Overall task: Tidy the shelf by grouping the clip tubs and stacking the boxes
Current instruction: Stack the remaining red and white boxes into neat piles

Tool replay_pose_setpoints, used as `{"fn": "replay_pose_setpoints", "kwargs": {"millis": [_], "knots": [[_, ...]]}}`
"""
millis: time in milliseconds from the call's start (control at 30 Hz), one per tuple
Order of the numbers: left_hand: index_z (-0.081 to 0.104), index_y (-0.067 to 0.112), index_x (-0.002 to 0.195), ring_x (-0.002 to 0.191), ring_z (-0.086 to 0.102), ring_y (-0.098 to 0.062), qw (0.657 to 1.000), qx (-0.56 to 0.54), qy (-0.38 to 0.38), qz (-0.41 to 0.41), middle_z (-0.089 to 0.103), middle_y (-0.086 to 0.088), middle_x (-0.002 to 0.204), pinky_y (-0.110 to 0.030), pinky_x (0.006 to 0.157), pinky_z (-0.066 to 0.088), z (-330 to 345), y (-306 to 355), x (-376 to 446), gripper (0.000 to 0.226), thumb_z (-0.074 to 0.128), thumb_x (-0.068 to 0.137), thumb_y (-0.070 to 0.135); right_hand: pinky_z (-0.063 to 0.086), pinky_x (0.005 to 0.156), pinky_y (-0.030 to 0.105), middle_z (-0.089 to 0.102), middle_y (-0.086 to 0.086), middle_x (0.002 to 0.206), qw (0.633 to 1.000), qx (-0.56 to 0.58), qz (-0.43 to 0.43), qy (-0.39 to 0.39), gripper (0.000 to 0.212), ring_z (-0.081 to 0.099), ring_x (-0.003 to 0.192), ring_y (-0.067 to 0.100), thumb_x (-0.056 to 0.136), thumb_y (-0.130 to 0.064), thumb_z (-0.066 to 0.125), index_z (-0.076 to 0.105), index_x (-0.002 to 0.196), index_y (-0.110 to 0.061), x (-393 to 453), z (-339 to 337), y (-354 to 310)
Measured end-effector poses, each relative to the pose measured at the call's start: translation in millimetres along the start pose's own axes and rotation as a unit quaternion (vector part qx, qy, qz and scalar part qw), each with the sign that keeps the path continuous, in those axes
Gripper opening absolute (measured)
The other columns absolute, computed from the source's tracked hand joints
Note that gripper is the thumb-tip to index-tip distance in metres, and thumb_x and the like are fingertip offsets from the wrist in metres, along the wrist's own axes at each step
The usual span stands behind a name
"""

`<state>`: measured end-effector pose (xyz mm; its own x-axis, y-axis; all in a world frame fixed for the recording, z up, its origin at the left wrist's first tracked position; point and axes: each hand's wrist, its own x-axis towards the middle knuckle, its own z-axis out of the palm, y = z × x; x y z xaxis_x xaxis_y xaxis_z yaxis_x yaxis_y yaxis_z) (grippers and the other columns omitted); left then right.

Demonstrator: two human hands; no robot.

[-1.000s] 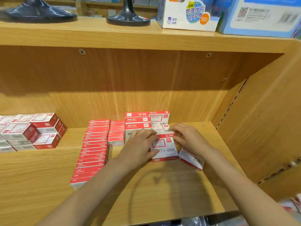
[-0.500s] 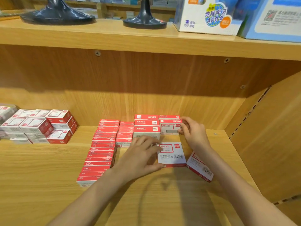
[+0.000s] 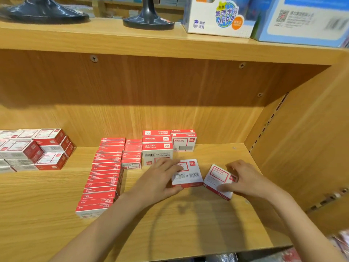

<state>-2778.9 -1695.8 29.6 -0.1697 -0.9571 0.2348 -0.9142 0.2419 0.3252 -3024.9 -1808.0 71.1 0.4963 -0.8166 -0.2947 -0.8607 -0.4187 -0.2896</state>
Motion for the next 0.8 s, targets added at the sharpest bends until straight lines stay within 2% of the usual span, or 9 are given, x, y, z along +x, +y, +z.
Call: {"fn": "replay_pose_setpoints", "kwargs": {"millis": [67,133,233,300,367,467,567,733,800], "knots": [[0.05,0.016,0.129,0.123,0.035,-0.018,1.0,-0.002,0.0,-0.002,0.044,0.0,0.14,-0.035,0.103,0.035,1,2,1,0.059,0.059,0.08,0.048,0.035,0.077,0.026,0.041,-0.005,0.106,1.0,0.005,-0.001,0.012,0.06,0.04,0.103,0.015,0.067,-0.053,0.073,0.047,0.111,-0.02,-8,6,-4],[0.049,0.016,0.13,0.123,0.034,-0.018,1.0,-0.003,0.0,-0.005,0.044,-0.001,0.14,-0.036,0.101,0.038,-1,4,3,0.061,0.062,0.079,0.047,0.037,0.066,0.025,0.046,-0.006,0.098,0.999,0.042,-0.004,0.032,0.056,0.046,0.091,0.012,0.065,-0.047,0.077,0.041,0.1,-0.021,-11,6,-10],[0.044,0.02,0.133,0.125,0.03,-0.013,1.0,0.009,-0.019,-0.015,0.039,0.004,0.142,-0.029,0.101,0.034,-7,7,7,0.063,0.064,0.08,0.047,0.043,0.053,0.023,0.056,-0.01,0.085,0.994,0.09,-0.023,0.057,0.051,0.055,0.074,0.008,0.07,-0.032,0.078,0.034,0.093,-0.02,-12,-1,-14],[0.043,0.021,0.132,0.125,0.029,-0.011,0.999,0.022,-0.033,-0.013,0.039,0.006,0.141,-0.025,0.099,0.032,-11,7,7,0.064,0.063,0.079,0.049,0.044,0.053,0.021,0.058,-0.009,0.087,0.99,0.072,-0.039,0.114,0.043,0.056,0.074,0.01,0.077,-0.026,0.073,0.035,0.095,-0.02,-9,-8,-16],[0.046,0.019,0.129,0.123,0.032,-0.013,0.999,0.015,-0.039,-0.006,0.043,0.004,0.137,-0.027,0.099,0.033,-15,4,2,0.064,0.067,0.076,0.049,0.039,0.054,0.014,0.056,-0.007,0.092,0.981,0.053,-0.071,0.17,0.033,0.053,0.077,0.011,0.083,-0.024,0.067,0.038,0.099,-0.021,-3,-13,-19],[0.052,0.016,0.124,0.121,0.036,-0.017,0.999,-0.002,-0.04,-0.004,0.048,0.0,0.132,-0.031,0.102,0.036,-17,-3,-10,0.063,0.071,0.073,0.047,0.035,0.059,0.013,0.061,-0.001,0.096,0.97,0.092,-0.138,0.176,0.023,0.053,0.081,0.013,0.084,-0.018,0.066,0.05,0.101,-0.016,17,-10,-33],[0.049,0.017,0.126,0.12,0.033,-0.015,0.999,-0.001,-0.043,-0.017,0.045,0.002,0.133,-0.025,0.102,0.029,-21,-7,-19,0.065,0.07,0.073,0.048,0.03,0.068,0.016,0.063,0.008,0.102,0.959,0.097,-0.19,0.189,0.024,0.055,0.089,0.02,0.083,-0.011,0.066,0.058,0.105,-0.008,44,2,-54],[0.049,0.018,0.126,0.121,0.032,-0.013,0.999,-0.015,-0.031,-0.038,0.045,0.003,0.132,-0.026,0.103,0.031,-26,-12,-26,0.065,0.071,0.073,0.048,0.044,0.076,0.021,0.055,0.002,0.099,0.94,0.171,-0.163,0.247,0.028,0.053,0.087,0.016,0.082,-0.006,0.065,0.058,0.109,-0.007,62,15,-72],[0.049,0.019,0.126,0.122,0.032,-0.012,0.999,-0.017,-0.027,-0.042,0.044,0.004,0.133,-0.024,0.102,0.03,-26,-14,-29,0.065,0.071,0.073,0.048,0.04,0.07,0.01,0.048,-0.002,0.096,0.933,0.178,-0.161,0.269,0.029,0.05,0.08,0.01,0.081,-0.005,0.066,0.058,0.108,-0.009,62,17,-72]]}}
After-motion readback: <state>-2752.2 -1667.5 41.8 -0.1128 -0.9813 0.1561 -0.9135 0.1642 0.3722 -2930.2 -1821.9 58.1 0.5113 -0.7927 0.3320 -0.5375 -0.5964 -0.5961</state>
